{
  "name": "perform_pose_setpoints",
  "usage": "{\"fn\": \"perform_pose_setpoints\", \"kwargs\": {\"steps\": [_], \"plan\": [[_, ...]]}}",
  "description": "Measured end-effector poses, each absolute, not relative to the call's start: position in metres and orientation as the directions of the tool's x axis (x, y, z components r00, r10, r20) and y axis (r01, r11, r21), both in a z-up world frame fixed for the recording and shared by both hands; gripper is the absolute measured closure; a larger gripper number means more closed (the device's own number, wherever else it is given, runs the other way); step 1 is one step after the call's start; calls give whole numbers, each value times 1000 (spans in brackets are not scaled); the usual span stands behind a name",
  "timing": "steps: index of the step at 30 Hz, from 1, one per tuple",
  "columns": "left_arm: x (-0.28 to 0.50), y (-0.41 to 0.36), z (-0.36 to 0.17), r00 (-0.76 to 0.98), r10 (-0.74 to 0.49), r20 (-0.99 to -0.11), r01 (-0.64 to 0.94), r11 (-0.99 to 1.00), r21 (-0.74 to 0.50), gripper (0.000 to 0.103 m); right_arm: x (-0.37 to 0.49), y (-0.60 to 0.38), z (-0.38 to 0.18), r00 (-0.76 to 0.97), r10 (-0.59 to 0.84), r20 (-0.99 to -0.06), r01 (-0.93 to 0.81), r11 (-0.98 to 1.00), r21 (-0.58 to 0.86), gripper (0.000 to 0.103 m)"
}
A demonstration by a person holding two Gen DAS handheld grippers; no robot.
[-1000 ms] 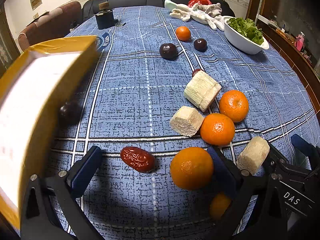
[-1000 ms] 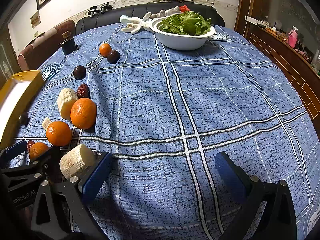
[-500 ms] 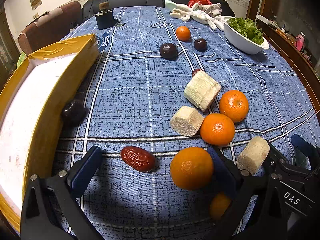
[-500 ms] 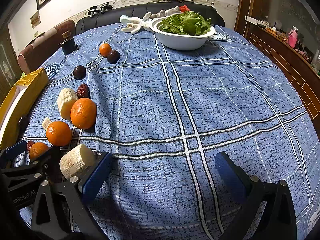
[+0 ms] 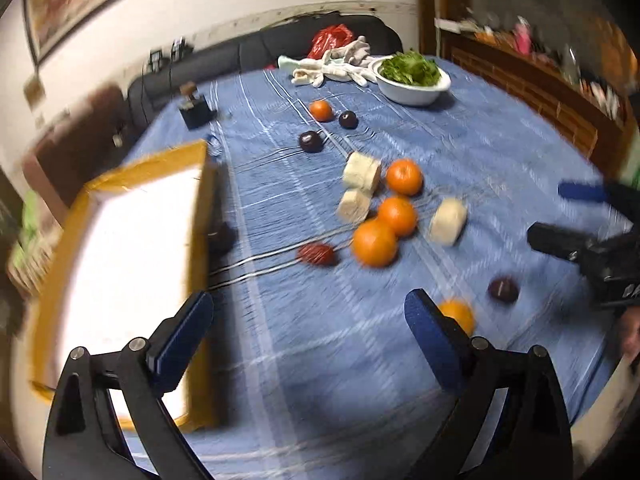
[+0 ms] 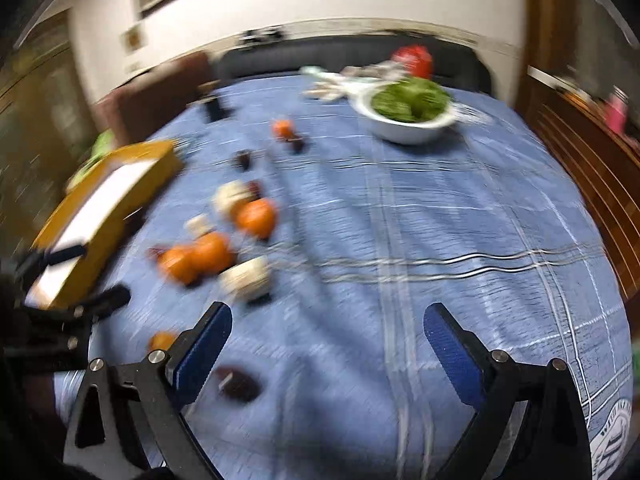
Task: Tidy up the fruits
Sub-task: 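Move both tools toward the spilled fruit on the tablecloth, then grasp an orange with the left tool while the right tool grasps a dark plum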
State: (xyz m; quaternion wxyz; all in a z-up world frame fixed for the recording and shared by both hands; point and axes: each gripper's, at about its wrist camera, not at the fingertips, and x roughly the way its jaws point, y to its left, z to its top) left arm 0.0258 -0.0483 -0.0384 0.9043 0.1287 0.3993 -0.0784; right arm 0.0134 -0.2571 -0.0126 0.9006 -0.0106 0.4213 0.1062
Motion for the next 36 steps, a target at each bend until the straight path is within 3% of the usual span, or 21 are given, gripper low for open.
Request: {"fn": "perform_pose_setpoints", "kwargs": {"steps": [5,9,14,17,18,19,22,28,32,36], "plan": [[9,-41,-45,648,-63,-759,324,925,199,5,-9,-221,-28,568,234,-789,-323,945,48,6],[6,-41,-44,621,-112,-776,368,915,162,5,-7,-201,-46,530,227,-817,-354,935,30,21],[5,-50,-40,609,-169,-775,416,900,131,9,-1,-200,-57,494,270,-827,-361,928,87,25],[8,-62,-38,601,-196,-775,449,885,125,19,1,-210,-59,479,329,-814,-347,923,169,52],[10,-66,-38,595,-206,-777,460,880,119,24,1,-213,-60,491,304,-817,-328,933,150,72],[12,-71,-39,584,-219,-781,474,874,110,26,2,-218,-60,498,290,-817,-309,940,145,76],[22,-83,-44,532,-254,-807,496,866,55,38,2,-238,-60,477,369,-798,-282,924,259,77],[39,-115,-61,448,-273,-851,531,847,8,47,-20,-265,-44,545,401,-736,-254,916,311,77],[47,-131,-76,407,-265,-874,536,844,-6,66,-31,-281,-34,582,407,-704,-227,913,340,77],[47,-133,-78,419,-283,-863,541,841,-14,72,-34,-288,-33,595,419,-686,-219,905,364,77]]}}
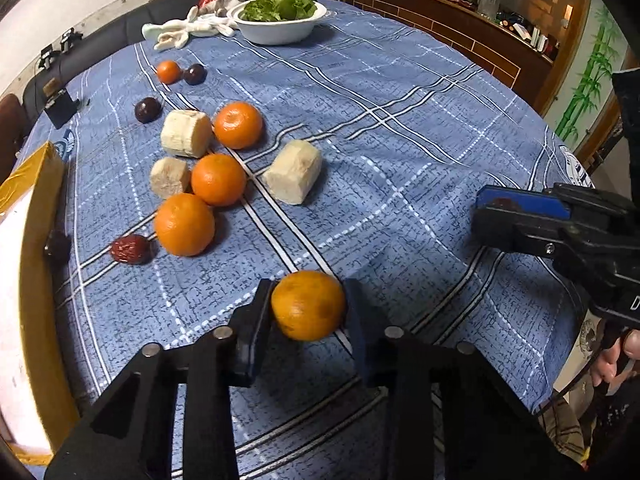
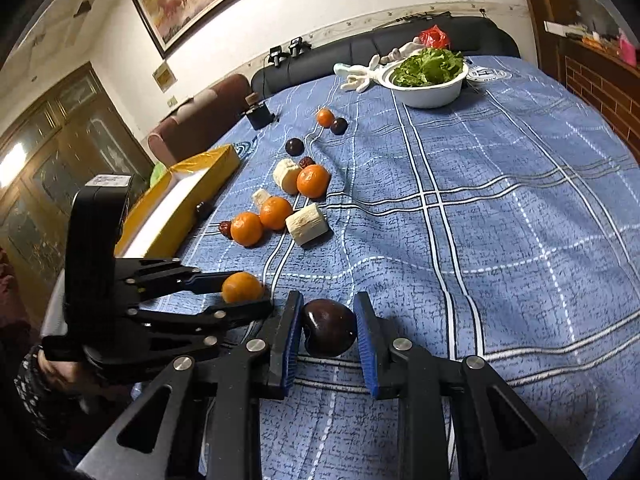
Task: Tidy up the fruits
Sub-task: 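Grasp an orange with the left tool while the right tool grasps a dark plum, then carry the orange and plum into the yellow tray and open both tools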
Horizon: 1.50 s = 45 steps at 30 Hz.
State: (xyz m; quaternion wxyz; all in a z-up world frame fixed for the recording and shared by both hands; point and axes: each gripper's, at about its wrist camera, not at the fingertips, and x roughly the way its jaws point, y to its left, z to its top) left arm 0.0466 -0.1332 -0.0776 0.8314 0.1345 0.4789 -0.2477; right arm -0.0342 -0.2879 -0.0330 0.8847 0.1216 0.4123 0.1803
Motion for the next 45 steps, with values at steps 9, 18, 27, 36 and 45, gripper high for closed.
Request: {"fn": "perform_pose_setpoints", "kwargs": {"steps": [9,18,27,36,45], "plan": [[30,-98,-57,446,-349,-824,521,850,-78,73,-32,-273,-31,586,447,-677,-232,892,388,77],[9,21,-3,651,-183,-737,259,966,-11,72,-1,-179,-11,528,547,-650,-396,835,382,77],[20,128,-18,667,65,-742,-33,998,58,72,35,-32,-5,407,645,-647,-578,730,364,77],[25,156,-43,601,142,-786,-123,989,85,71,41,39,-36,337,622,-707,-600,721,348,66],[11,136,-20,664,216,-716,-142,976,163,30,28,11,-8,431,639,-637,-579,737,348,34]]}}
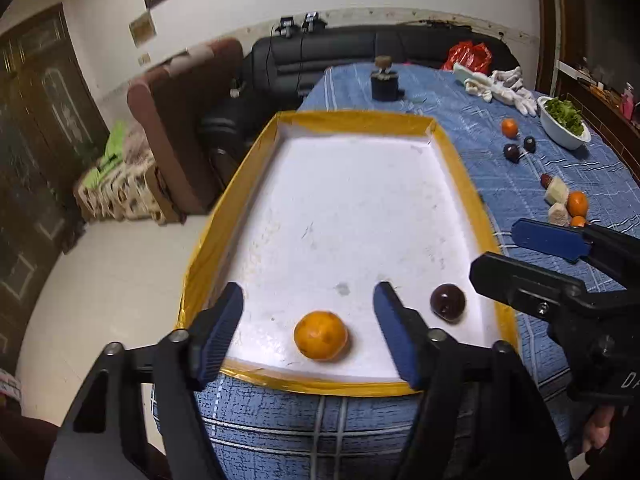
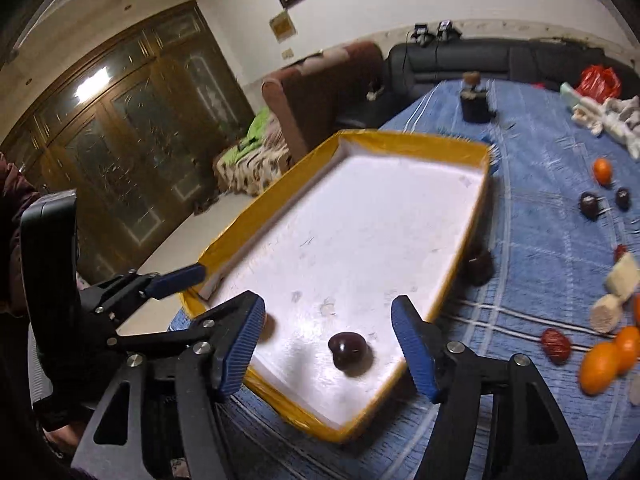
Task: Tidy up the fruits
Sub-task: 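Carry the orange and plum into the yellow tray and open both tools, then move both tools back to the fruit on the tablecloth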
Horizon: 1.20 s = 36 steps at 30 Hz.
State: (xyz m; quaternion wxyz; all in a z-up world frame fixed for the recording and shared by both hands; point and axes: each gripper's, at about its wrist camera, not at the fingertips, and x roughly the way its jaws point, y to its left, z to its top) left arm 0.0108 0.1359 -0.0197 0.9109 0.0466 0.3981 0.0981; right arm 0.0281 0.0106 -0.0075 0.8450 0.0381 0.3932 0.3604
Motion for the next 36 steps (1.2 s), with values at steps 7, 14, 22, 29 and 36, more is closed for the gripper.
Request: {"fn": "perform_pose_setpoints", "kwargs": {"steps": [7,14,22,29,36], "plan": [[4,98,-7,700,202,-685,-78,975,209,28,15,-34,5,505,594,-626,-533,785,315,32],[1,69,5,722,180,-668,-30,973,229,28,5,-81,11,568,545,-617,-478,828,292,31],[0,54,9,730,177,-660,-8,968,251,28,5,-127,9,607,504,-614,-407,861,305,31],[2,49,7,728,180,-661,-3,966,260,28,6,-162,0,627,471,-620,-331,882,335,31],[3,50,8,728,181,-662,-6,966,258,28,7,-174,0,640,453,-621,-301,891,340,31]]}}
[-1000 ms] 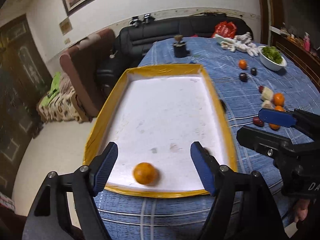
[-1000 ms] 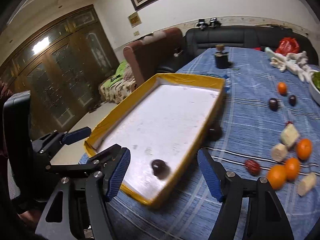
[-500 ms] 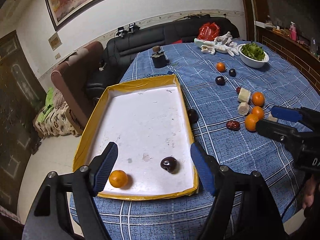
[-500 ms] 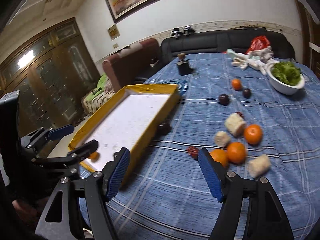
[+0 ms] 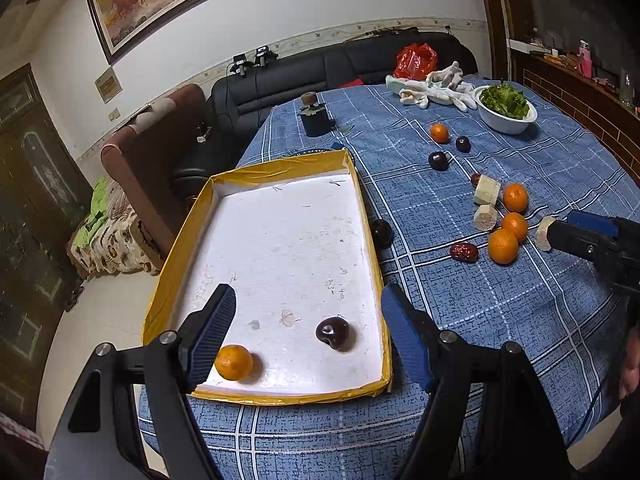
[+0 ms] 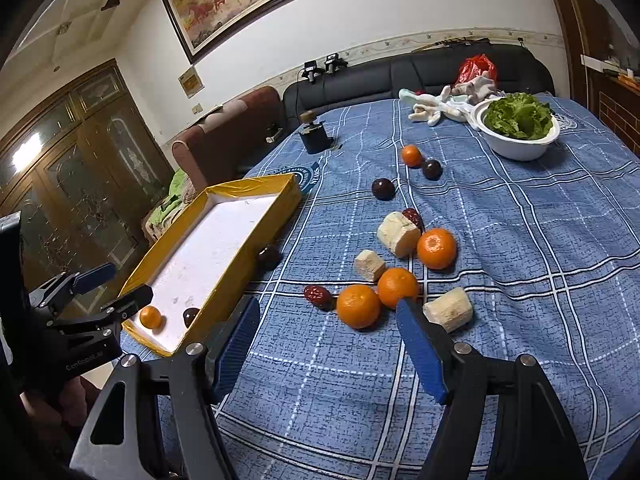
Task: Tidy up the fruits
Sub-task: 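Move both tools back to the fruit on the tablecloth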
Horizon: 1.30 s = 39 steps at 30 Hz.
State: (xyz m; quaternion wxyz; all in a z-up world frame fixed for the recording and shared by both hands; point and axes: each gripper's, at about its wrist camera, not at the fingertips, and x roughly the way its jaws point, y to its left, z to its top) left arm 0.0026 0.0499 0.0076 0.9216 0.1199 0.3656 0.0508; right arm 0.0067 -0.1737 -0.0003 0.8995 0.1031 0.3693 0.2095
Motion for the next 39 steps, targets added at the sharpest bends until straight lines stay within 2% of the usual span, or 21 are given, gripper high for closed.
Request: {"fn": "perform_pose_setpoints", "kwargs": {"steps": [18,26,35,39], "plan": [[6,46,0,720,178,-671,6,965,262,28,10,-186,-10,643,423,-638,-265,905,333,31],[20,26,-23,679,32,-734,159,969,189,28,24,-200,-39,595,351,-723,-202,936,287,31],[57,-8,-29,613,-110,-782,278,957,84,28,55,-210,-58,569,305,-764,-137,951,277,32],[77,-25,-43,565,-125,-815,294,954,57,31,65,-213,-62,565,289,-773,-124,956,267,42]]}}
